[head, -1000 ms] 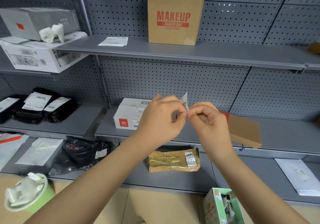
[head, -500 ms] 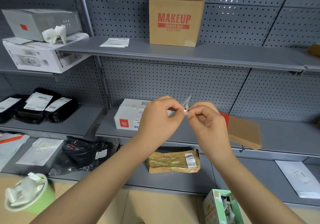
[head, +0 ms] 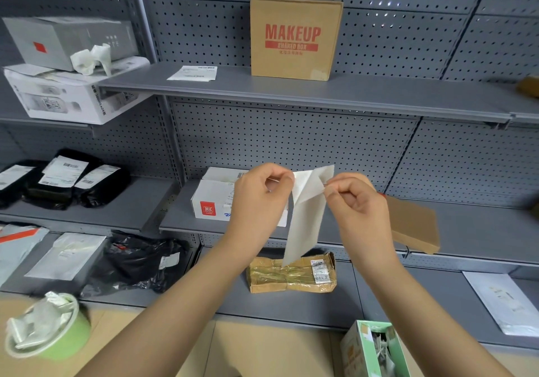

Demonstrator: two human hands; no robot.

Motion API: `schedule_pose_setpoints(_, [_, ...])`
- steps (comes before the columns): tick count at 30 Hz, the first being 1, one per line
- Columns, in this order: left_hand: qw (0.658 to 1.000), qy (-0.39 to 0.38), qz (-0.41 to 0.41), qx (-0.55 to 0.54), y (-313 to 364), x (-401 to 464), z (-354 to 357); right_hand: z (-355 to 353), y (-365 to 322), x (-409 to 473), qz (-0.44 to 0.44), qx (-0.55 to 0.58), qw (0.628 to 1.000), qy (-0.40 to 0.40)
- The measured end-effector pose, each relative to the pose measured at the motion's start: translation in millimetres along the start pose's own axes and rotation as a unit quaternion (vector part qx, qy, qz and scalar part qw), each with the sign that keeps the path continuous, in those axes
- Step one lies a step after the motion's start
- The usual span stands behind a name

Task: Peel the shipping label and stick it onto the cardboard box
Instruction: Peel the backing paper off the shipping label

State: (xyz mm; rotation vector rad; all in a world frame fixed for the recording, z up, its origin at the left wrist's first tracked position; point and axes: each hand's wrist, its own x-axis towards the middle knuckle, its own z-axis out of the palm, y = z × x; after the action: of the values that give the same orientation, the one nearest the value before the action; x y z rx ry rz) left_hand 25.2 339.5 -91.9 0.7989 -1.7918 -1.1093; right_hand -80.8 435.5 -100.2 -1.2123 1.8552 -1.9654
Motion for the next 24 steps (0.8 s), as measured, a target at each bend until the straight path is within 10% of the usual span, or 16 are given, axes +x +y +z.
schedule_pose_setpoints(24, [0.982,0.085,-0.109,-0.129,-9,8,-16,-11,9,4,0.054,0.025,0.997,0.051])
